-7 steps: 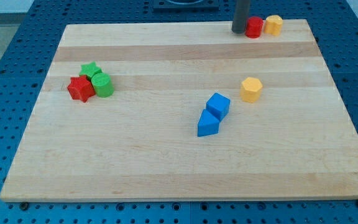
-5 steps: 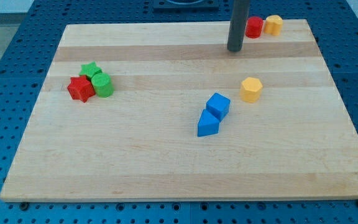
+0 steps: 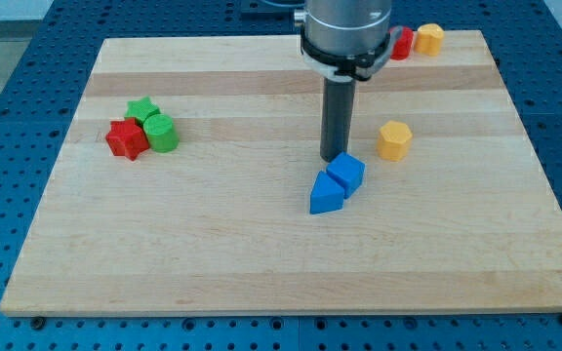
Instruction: Move the yellow hexagon vertically below the yellow heart
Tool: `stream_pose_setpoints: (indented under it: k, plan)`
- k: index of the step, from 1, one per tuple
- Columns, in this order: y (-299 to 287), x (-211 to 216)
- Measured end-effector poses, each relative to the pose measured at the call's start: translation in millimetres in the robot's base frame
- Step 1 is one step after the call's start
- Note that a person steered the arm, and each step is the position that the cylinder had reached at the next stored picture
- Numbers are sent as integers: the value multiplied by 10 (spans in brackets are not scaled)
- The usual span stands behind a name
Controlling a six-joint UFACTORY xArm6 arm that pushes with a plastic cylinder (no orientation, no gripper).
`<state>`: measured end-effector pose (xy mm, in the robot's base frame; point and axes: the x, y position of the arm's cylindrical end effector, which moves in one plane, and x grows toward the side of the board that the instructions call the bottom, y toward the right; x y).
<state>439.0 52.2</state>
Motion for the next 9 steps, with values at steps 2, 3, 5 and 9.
stream_pose_setpoints:
  k: [2, 3, 5, 9]
  plan:
    - [559, 8]
    - [603, -79]
    - [936, -230]
    - [1313, -707]
